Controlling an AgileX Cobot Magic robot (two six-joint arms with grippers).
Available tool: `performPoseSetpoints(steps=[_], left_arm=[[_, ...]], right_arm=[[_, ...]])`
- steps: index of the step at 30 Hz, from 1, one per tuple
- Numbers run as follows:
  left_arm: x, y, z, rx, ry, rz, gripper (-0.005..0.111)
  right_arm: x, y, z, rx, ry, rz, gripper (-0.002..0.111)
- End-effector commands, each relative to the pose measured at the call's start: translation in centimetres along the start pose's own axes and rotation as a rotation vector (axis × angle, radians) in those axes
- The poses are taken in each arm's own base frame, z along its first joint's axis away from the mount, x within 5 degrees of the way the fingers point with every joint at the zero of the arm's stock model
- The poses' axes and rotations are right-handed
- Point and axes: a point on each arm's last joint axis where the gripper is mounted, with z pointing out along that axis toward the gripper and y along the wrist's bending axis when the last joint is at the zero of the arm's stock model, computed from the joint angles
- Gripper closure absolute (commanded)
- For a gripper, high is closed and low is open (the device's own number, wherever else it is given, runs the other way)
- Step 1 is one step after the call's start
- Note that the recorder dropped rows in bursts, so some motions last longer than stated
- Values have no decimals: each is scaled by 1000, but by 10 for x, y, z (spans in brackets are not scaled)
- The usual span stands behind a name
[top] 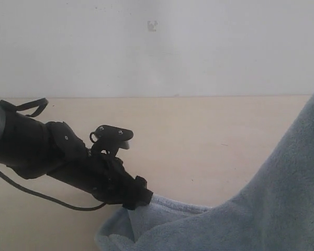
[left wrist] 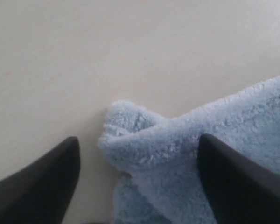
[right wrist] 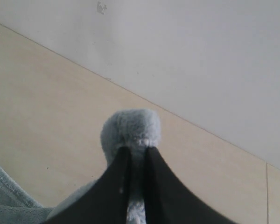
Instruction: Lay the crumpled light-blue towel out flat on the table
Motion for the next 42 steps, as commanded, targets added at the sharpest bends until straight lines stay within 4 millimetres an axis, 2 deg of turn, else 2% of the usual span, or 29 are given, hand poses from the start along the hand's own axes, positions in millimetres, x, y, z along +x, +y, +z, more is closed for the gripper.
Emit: performPoseSetpoints(steps=[1, 5, 10, 21, 23, 28, 31, 32, 36, 42], left_arm=[[-11, -5, -14, 4, -67, -19, 33], [-10, -10, -17, 53, -44, -72, 33], [-4, -8, -6, 57, -20, -150, 33], [4, -8, 7, 80, 26, -240, 43], [5, -8, 9, 79, 33, -244, 51], [6, -4, 13, 52, 24, -243, 85], [2, -1, 12, 17, -14, -223, 99], [0, 0, 10, 5, -30, -224, 102], [-11, 0, -5, -16, -102, -188, 103], [-37, -4, -55, -35, -279, -98, 103]], right_arm=[[0, 0, 0, 2, -6, -9, 100], [0, 0, 0, 2, -6, -9, 100], [0, 1, 0, -7, -4, -6, 100], [0, 1, 0, -7, -5, -10, 100], [0, 1, 0, -10, -5, -9, 100], [0, 1, 0, -10, -4, -9, 100], [0, 1, 0, -10, -3, -9, 100], [0, 1, 0, -10, -3, -9, 100], [0, 1, 0, -10, -3, -9, 100], [0, 1, 0, -11, -1, -9, 100]])
